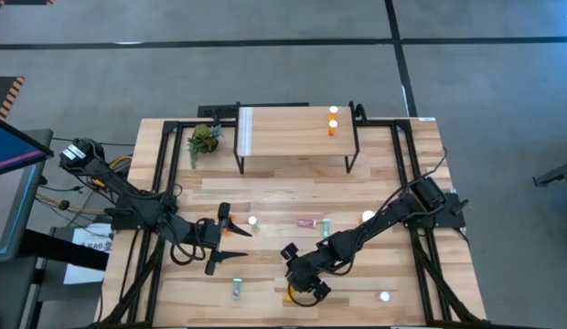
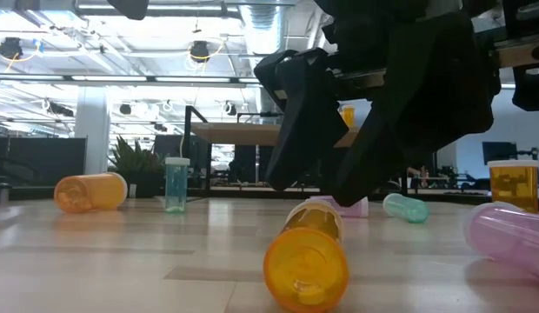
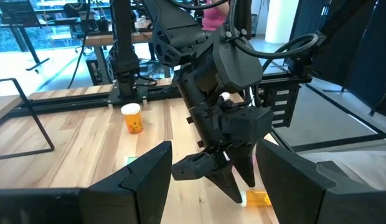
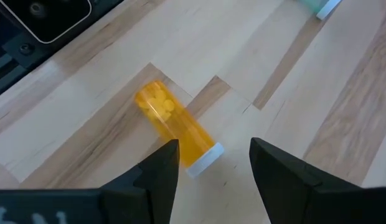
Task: Pick and place medicine bottles onto shelf by color
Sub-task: Put the small orange pill bottle on the shelf aligned with the other small orange pill bottles
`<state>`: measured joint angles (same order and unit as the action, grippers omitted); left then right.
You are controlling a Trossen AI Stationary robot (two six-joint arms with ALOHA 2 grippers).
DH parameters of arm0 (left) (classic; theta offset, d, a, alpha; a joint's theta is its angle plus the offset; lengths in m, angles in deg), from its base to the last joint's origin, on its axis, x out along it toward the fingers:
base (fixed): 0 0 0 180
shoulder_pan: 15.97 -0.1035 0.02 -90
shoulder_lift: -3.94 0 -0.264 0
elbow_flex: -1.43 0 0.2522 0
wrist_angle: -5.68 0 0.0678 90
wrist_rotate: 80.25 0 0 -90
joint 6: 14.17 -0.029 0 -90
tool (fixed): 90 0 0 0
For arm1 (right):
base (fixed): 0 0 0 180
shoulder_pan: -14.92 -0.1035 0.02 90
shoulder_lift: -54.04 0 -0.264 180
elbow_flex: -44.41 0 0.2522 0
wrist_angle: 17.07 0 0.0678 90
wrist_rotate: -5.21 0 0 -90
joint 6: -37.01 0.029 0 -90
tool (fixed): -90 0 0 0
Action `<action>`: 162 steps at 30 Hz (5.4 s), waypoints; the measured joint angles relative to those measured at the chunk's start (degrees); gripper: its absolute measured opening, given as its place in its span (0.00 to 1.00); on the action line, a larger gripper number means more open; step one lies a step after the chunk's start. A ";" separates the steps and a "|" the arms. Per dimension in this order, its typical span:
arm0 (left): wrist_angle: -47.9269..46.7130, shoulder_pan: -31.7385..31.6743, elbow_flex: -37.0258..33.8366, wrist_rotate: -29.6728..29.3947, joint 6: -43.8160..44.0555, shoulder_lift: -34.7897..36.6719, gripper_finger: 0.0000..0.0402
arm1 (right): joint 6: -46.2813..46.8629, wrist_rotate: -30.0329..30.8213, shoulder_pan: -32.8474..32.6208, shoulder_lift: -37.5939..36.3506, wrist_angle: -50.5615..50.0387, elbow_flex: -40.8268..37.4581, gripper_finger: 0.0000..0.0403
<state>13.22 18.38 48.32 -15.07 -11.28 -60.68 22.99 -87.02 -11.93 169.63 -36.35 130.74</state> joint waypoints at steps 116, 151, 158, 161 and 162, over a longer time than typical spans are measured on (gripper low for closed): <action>5.18 -4.72 15.76 26.95 -5.64 -46.18 0.55 | 34.34 28.27 -7.10 -10.27 -22.42 12.83 0.29; 7.76 -5.35 22.23 31.98 -4.38 -55.01 0.34 | 33.53 28.10 -6.75 -10.27 -22.58 12.85 0.29; 4.52 -5.53 22.12 31.75 -5.22 -53.48 0.34 | 33.62 28.05 -6.80 -10.27 -22.73 12.85 0.29; 4.52 -5.53 22.10 31.74 -5.22 -53.48 0.34 | 33.62 28.05 -6.80 -10.27 -22.73 12.85 0.29; 4.52 -5.53 22.10 31.71 -5.25 -53.48 0.34 | 33.62 28.05 -6.80 -10.27 -22.75 12.85 0.29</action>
<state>17.74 12.85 70.42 16.64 -16.52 -114.17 56.61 -58.97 -18.73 159.36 -59.10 143.59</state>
